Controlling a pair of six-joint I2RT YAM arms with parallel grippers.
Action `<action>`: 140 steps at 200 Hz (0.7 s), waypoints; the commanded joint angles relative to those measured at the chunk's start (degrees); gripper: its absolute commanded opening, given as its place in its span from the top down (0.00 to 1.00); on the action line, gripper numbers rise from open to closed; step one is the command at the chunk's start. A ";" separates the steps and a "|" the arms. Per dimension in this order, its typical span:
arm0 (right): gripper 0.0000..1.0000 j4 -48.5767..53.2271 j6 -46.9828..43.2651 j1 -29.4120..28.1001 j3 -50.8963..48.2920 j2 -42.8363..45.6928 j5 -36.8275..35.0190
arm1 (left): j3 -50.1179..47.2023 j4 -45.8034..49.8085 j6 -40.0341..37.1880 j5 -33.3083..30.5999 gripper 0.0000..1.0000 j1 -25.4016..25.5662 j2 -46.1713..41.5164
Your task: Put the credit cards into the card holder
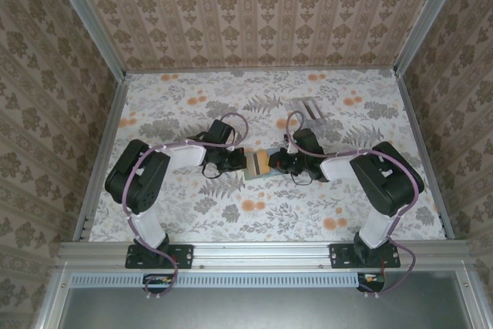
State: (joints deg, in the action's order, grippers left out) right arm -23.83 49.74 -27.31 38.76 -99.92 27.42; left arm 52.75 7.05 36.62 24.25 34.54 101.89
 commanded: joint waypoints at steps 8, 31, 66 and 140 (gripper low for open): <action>1.00 1.77 -0.86 -1.55 0.88 -2.22 2.26 | -0.69 -0.31 0.73 0.05 0.96 0.74 -0.27; 0.99 4.43 -2.89 -2.31 2.87 -4.05 3.56 | -0.28 0.27 -0.01 0.00 0.96 0.46 -0.16; 0.97 5.44 -3.76 -3.48 5.58 -5.98 4.68 | -0.63 -0.35 0.20 0.20 0.96 0.35 -0.55; 0.65 21.43 -10.28 -3.36 7.07 2.77 -1.80 | -1.75 1.47 1.55 0.03 0.88 -0.09 -6.95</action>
State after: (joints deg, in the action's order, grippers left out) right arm -14.37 44.29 -30.28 44.86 -102.19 29.56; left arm 51.79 7.66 37.26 24.14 34.44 98.91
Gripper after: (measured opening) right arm 0.287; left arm 0.111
